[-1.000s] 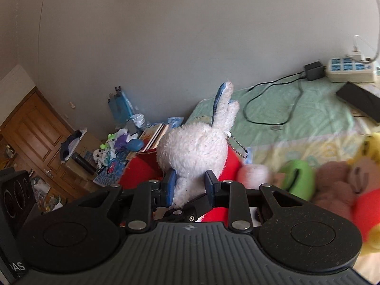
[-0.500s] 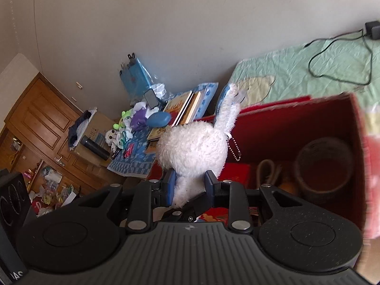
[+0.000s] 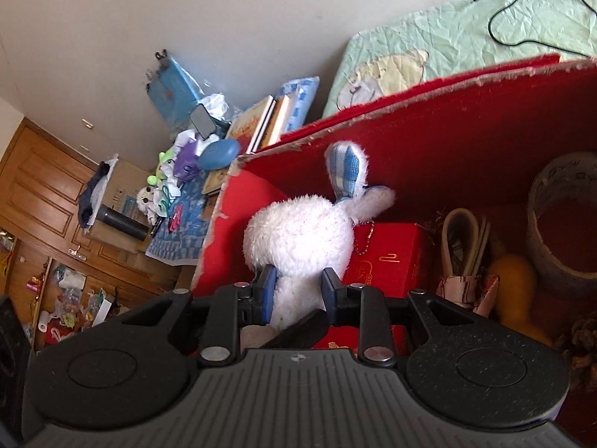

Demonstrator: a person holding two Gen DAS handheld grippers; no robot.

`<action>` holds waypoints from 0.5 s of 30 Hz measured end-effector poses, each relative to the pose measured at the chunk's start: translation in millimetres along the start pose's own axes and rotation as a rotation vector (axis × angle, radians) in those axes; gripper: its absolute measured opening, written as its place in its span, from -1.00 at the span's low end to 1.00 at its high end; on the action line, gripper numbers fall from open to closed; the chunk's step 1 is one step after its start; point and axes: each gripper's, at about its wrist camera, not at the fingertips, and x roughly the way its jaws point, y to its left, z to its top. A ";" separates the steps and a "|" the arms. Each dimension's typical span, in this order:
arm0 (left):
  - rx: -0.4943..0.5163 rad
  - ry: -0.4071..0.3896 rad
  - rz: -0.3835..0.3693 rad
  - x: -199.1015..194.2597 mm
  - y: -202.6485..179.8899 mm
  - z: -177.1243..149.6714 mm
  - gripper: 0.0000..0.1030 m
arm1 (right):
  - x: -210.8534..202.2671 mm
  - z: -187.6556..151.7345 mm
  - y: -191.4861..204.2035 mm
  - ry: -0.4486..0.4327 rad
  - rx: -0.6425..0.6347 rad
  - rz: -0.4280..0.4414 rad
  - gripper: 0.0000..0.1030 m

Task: Organize objects
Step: 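Carry the white bunny with the right gripper into the red box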

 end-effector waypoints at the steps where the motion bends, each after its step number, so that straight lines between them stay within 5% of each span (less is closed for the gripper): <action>1: 0.008 0.000 0.011 0.5 -0.9 -0.7 -0.15 | 3.5 0.6 -0.1 0.004 0.003 -0.002 -0.43; 15: 0.009 0.040 0.047 -8.2 7.3 2.3 0.19 | 4.7 1.8 -0.2 0.042 0.015 -0.006 -0.35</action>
